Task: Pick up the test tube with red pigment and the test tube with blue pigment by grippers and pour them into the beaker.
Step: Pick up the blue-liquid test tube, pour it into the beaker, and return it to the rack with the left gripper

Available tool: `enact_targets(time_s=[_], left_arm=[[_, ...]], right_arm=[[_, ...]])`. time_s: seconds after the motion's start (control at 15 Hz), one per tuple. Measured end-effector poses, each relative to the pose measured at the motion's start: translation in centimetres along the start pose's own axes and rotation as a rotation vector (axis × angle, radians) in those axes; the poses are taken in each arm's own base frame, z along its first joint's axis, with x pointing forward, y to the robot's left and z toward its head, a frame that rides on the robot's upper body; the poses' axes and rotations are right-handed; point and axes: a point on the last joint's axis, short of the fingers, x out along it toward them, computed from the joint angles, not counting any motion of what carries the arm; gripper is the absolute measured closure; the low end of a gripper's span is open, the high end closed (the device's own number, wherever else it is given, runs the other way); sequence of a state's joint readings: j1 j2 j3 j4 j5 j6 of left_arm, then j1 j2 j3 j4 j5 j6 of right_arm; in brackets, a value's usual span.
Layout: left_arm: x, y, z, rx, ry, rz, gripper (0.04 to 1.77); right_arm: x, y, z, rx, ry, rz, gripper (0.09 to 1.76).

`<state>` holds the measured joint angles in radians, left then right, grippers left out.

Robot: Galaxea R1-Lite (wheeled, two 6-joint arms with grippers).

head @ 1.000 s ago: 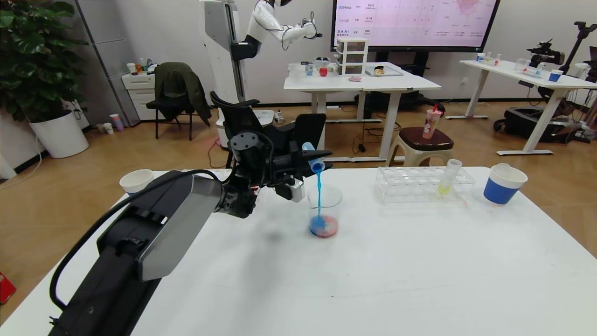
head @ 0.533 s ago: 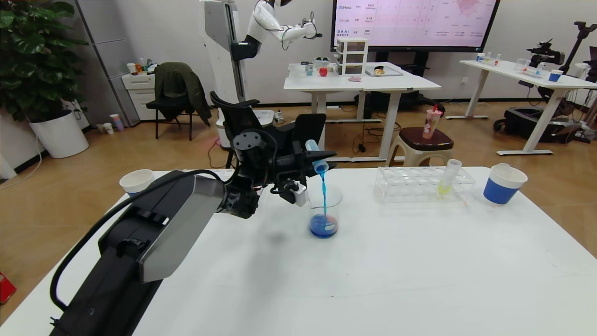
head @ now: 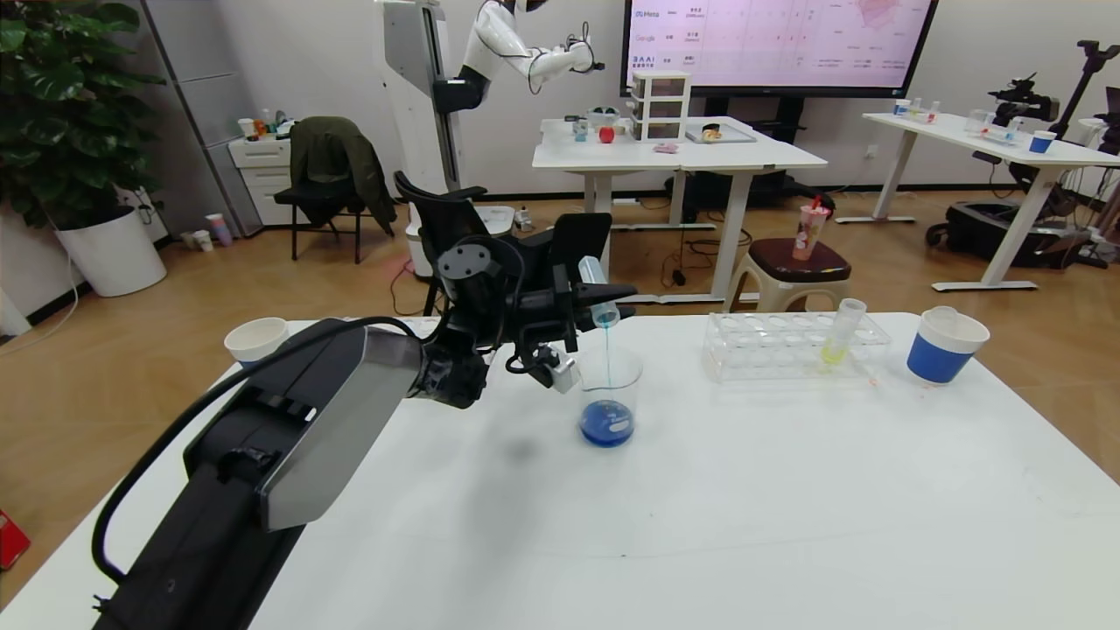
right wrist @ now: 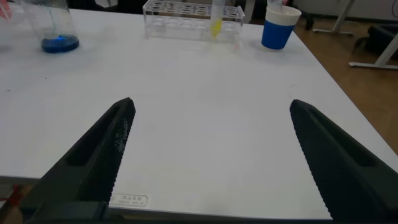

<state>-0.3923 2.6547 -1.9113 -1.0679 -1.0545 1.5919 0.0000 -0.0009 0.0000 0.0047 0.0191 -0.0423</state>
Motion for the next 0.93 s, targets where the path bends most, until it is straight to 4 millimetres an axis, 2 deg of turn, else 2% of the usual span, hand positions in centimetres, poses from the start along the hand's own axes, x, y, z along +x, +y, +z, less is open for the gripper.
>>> enact_targets(time_s=[0.27,0.4,0.6,0.73,0.93], left_arm=[[-0.1,0.0,0.0,-0.021,-0.003,0.001,1.28],[0.0,0.2,-0.1,-0.090,0.007,0.008,1.28],[0.3,3.2,-0.8,-0.209,0.098,0.110,1.28],[0.3,5.4,-1.2,-0.357,0.259,0.246,1.28],[1.0,7.5,-1.4,-0.645,0.539,0.517,1.28]], right_arm=[[0.0,0.0,0.0,0.000,0.000,0.000,0.11],[0.0,0.0,0.0,0.000,0.000,0.000,0.11],[0.0,0.0,0.0,0.000,0.000,0.000,0.11],[0.0,0.0,0.0,0.000,0.000,0.000,0.11],[0.0,0.0,0.0,0.000,0.000,0.000,0.11]])
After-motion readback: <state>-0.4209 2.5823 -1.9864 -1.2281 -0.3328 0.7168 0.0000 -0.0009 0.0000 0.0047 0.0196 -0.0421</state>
